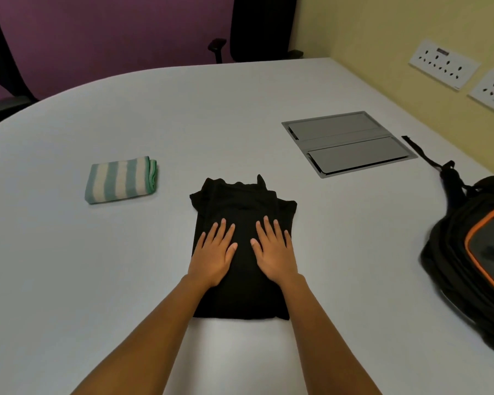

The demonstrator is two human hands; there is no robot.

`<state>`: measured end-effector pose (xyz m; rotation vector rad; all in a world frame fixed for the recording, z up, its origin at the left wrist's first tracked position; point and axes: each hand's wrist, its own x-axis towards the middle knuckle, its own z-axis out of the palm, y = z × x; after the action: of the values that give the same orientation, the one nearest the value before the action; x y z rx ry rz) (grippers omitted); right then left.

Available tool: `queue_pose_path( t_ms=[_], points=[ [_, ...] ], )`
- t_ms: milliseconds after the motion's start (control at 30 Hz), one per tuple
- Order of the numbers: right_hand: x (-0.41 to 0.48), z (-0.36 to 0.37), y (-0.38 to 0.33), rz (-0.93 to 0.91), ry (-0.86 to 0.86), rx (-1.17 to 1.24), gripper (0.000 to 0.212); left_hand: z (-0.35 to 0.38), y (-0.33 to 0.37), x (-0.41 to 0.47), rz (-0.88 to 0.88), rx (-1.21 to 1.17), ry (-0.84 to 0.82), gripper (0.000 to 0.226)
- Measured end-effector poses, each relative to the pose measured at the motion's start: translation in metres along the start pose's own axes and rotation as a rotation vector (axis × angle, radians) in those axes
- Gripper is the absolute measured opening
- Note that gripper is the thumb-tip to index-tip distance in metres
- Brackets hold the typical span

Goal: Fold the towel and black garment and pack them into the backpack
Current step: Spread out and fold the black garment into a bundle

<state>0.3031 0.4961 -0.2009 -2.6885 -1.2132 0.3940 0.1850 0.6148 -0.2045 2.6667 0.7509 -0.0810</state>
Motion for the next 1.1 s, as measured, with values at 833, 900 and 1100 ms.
queue_pose_path(
  t_ms=[833,900,1100],
  points=[
    [-0.156,-0.059,-0.016,-0.228,-0.332,0.051,0.043,-0.061,0.027,-0.145,0.117,-0.029,-0.425,0.033],
    [-0.166,-0.074,-0.014,-0.202,-0.441,0.131,0.048,-0.077,0.029,-0.148,0.09,-0.241,-0.599,0.029],
    [-0.184,-0.133,-0.007,-0.195,-0.415,0.387,0.033,-0.13,0.022,-0.154,0.087,-0.589,-0.622,0.029]
  ],
)
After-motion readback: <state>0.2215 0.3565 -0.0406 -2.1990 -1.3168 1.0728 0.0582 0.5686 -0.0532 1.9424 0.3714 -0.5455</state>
